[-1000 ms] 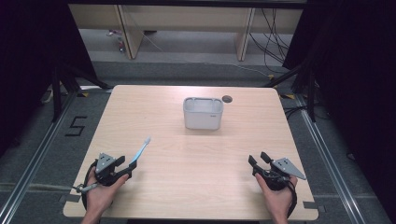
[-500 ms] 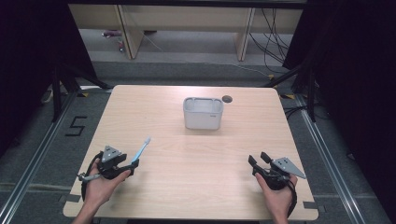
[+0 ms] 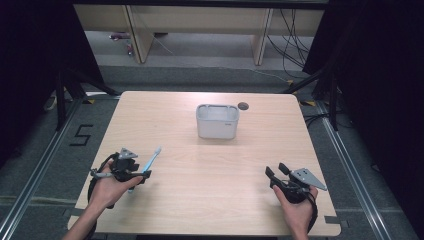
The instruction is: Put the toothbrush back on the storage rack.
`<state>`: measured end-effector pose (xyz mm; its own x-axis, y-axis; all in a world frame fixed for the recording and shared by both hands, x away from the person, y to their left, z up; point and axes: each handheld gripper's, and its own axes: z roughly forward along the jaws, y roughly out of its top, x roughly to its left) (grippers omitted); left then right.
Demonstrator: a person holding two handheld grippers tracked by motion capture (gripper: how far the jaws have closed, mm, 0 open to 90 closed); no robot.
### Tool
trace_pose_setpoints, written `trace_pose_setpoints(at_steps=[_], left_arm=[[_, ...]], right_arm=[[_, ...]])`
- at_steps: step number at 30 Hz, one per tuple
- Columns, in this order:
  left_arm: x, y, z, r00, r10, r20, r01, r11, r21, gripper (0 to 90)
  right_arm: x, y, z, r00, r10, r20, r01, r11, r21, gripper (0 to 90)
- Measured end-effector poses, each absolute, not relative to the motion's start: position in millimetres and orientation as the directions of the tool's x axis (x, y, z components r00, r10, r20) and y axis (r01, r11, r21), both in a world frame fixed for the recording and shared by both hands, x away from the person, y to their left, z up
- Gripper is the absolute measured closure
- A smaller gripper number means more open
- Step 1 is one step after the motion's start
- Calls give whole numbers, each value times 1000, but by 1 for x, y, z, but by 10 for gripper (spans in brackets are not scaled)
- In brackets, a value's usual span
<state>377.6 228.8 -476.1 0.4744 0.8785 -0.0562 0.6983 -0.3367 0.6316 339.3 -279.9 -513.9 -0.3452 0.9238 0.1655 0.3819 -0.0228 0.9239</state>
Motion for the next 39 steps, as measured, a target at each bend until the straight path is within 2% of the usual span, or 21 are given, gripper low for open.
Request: trace_pose_setpoints(at_steps=[1, 3, 12, 15, 22, 28, 30, 32, 35, 36, 39], left_arm=[[380, 228, -476, 475, 877, -68, 707, -335, 622, 442], [384, 228, -474, 497, 866, -53, 713, -372, 594, 449], [397, 225, -472, 533, 844, -56, 749, -440, 496, 478], [400, 224, -471, 544, 838, -52, 757, -463, 461, 490], [406, 225, -470, 551, 833, -40, 763, -484, 427, 521], [413, 223, -471, 571, 820, -34, 773, -523, 359, 538], [416, 222, -472, 575, 818, -24, 775, -534, 337, 544], [417, 219, -473, 557, 829, -42, 795, -518, 316, 547], [421, 218, -473, 579, 815, -29, 784, -547, 293, 558], [424, 216, -474, 575, 818, -31, 792, -547, 271, 561], [428, 215, -476, 573, 819, -33, 798, -549, 249, 577]], right_arm=[[339, -281, -514, -338, 932, 134, 368, 0, 930, 423], [340, -280, -514, -355, 919, 174, 371, -32, 928, 421], [340, -281, -514, -349, 924, 153, 372, -13, 928, 419], [340, -279, -515, -348, 920, 181, 382, -37, 923, 419], [339, -280, -514, -343, 924, 171, 395, -23, 918, 418], [338, -279, -513, -333, 924, 188, 415, -35, 909, 416], [340, -281, -514, -345, 925, 159, 386, -14, 923, 416], [339, -279, -514, -345, 919, 188, 408, -34, 912, 416], [341, -280, -515, -352, 920, 172, 381, -28, 924, 416], [339, -277, -514, -333, 918, 215, 411, -64, 909, 415], [340, -278, -515, -337, 919, 205, 404, -56, 913, 415]])
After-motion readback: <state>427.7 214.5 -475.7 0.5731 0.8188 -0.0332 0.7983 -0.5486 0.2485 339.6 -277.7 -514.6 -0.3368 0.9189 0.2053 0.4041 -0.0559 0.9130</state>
